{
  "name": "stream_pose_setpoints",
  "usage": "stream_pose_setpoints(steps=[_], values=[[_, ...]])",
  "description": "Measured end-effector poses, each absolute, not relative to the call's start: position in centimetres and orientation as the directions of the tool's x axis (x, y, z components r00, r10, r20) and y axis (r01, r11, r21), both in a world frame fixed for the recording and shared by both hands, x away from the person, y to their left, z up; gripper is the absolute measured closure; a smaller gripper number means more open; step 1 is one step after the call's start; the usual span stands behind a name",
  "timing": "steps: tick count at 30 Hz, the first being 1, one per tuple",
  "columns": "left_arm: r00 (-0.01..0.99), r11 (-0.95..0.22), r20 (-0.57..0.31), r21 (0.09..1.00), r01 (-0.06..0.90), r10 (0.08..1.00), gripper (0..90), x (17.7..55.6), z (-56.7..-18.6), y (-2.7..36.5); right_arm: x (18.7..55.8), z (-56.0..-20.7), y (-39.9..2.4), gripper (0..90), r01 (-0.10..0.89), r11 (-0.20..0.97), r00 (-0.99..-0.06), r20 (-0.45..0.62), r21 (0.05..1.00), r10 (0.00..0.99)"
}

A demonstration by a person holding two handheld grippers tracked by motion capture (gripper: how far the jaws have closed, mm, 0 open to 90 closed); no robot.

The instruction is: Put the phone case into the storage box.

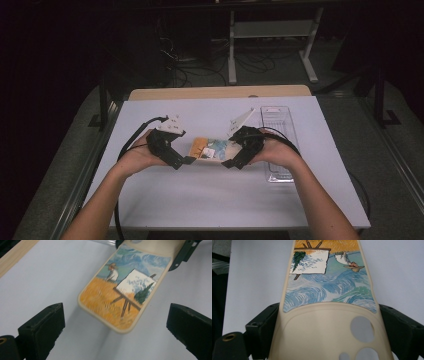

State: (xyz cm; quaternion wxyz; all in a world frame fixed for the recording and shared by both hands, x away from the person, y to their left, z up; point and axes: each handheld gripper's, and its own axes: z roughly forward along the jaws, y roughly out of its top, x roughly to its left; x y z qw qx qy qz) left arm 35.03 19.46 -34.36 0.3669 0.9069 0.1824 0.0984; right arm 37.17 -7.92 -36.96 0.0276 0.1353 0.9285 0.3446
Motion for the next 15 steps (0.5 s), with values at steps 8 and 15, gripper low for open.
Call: stream_pose_setpoints(steps=[8,15], values=[[0.839,-0.595,0.036,0.722,0.353,0.543,1.6,34.4,-35.6,20.9,37.0,-37.2,-8.7,10.1,0.282,0.7,-0.943,0.054,0.656,0.33],[0.8,-0.546,0.021,0.742,0.39,0.6,1.7,33.4,-36.7,21.6,36.7,-37.2,-8.8,10.2,0.325,0.681,-0.923,0.062,0.656,0.38]])
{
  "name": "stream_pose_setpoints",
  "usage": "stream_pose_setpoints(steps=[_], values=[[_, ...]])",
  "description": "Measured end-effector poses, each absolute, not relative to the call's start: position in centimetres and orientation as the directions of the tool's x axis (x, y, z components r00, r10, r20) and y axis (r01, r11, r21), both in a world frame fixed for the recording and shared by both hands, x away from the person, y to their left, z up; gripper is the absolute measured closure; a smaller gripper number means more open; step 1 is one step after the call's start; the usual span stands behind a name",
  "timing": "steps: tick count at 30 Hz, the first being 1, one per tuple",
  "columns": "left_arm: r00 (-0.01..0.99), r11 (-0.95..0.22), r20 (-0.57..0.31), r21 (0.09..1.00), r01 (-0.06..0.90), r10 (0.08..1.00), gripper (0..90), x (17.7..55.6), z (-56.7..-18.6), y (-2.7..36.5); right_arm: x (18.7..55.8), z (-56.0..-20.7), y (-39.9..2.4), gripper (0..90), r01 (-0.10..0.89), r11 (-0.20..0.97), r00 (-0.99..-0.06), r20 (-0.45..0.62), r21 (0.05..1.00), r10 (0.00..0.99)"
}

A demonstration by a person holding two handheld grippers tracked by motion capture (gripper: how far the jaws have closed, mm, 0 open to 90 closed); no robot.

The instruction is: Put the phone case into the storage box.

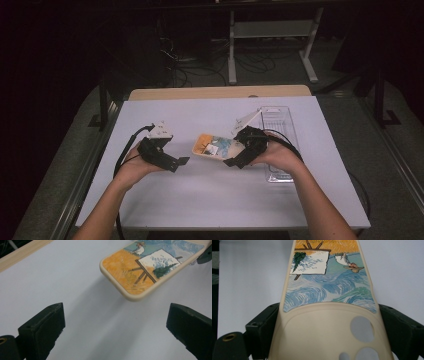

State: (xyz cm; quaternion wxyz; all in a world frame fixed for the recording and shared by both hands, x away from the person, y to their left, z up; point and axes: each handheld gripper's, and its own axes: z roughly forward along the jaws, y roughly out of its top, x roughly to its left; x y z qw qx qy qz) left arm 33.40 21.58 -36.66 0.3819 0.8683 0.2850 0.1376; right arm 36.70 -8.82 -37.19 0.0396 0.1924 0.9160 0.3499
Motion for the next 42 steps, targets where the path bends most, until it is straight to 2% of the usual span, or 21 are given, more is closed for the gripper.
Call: stream_pose_setpoints(steps=[8,16,20,24,32,37,42], values=[[0.767,-0.521,0.022,0.746,0.414,0.641,1.9,32.3,-38.6,22.0,35.9,-37.1,-9.0,10.1,0.384,0.659,-0.897,0.094,0.647,0.431],[0.743,-0.51,0.045,0.755,0.413,0.668,1.8,31.5,-40.2,22.2,36.2,-37.8,-8.9,10.1,0.397,0.653,-0.89,0.097,0.646,0.445],[0.734,-0.475,0.006,0.765,0.434,0.68,1.8,31.5,-40.5,22.2,36.3,-37.8,-9.1,10.1,0.408,0.643,-0.881,0.095,0.648,0.463],[0.733,-0.471,0.006,0.77,0.431,0.68,1.8,31.4,-40.6,22.1,36.3,-37.6,-9.3,10.1,0.411,0.632,-0.878,0.1,0.657,0.468],[0.737,-0.48,0.031,0.777,0.407,0.675,1.8,31.4,-40.8,22.2,36.3,-37.4,-9.6,10.1,0.419,0.613,-0.873,0.11,0.669,0.476],[0.742,-0.525,0.105,0.772,0.359,0.662,1.8,31.2,-40.9,22.1,36.2,-37.3,-9.6,10.1,0.423,0.609,-0.87,0.113,0.671,0.48],[0.75,-0.538,0.119,0.769,0.345,0.651,1.8,31.1,-40.9,21.9,36.1,-37.3,-9.6,10.1,0.418,0.611,-0.872,0.109,0.672,0.477]])
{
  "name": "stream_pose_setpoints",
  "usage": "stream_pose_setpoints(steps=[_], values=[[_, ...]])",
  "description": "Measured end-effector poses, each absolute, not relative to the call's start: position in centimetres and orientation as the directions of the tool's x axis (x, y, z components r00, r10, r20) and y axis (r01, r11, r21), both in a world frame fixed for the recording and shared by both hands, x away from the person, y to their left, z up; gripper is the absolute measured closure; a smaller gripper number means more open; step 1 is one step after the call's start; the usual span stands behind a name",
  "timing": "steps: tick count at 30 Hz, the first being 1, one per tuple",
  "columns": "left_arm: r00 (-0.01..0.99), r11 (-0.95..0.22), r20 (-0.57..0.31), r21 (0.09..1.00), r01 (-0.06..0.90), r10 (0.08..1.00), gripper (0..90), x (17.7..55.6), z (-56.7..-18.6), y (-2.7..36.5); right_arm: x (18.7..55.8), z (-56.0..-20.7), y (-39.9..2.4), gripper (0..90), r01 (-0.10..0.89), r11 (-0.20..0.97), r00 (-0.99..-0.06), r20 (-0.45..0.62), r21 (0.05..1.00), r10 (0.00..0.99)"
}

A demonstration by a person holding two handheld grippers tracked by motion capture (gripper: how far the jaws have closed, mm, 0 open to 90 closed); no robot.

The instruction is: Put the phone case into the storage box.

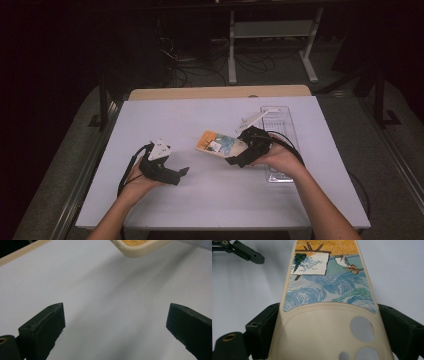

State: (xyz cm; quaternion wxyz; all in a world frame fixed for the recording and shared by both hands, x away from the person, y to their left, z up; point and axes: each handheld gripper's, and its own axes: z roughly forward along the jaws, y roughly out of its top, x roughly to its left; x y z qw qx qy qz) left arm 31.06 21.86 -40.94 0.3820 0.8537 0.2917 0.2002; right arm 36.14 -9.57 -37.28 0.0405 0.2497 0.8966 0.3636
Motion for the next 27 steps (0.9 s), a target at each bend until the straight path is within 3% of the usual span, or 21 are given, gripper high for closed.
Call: stream_pose_setpoints(steps=[27], values=[[0.747,-0.714,0.402,0.686,0.137,0.529,1.8,29.7,-41.0,20.5,36.2,-37.3,-9.6,10.1,0.413,0.608,-0.873,0.106,0.678,0.475]])
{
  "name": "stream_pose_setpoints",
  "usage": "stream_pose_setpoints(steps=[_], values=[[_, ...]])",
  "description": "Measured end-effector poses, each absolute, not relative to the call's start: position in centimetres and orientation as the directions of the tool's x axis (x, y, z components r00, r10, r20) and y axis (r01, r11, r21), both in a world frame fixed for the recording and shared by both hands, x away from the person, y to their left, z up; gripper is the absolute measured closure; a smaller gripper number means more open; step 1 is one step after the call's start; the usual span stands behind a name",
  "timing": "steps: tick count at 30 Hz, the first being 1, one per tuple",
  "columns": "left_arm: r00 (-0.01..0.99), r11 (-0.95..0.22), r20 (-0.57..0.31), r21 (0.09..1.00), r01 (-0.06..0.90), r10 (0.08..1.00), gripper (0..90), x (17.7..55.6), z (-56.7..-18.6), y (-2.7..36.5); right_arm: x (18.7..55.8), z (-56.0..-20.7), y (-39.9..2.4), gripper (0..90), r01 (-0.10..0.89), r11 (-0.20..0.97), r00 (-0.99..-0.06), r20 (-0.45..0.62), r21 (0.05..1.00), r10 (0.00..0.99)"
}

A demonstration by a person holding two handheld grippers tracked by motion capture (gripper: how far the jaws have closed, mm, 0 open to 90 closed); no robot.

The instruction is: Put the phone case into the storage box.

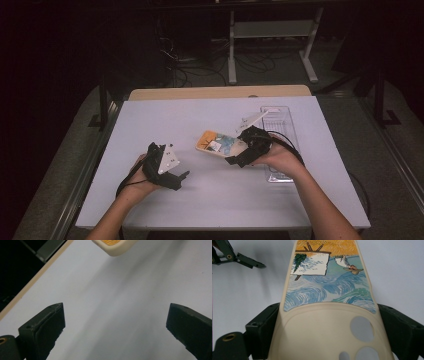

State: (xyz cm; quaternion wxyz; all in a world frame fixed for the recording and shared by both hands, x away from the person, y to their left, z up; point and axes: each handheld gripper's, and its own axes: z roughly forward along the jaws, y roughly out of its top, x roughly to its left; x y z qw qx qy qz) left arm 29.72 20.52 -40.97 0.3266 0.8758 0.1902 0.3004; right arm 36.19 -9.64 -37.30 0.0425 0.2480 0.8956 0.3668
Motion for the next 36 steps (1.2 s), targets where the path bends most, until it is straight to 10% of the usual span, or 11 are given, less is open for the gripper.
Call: stream_pose_setpoints(steps=[36], values=[[0.595,-0.842,0.715,0.528,-0.116,0.367,1.9,28.4,-41.5,19.4,36.3,-37.3,-9.7,10.2,0.415,0.602,-0.875,0.119,0.682,0.469]])
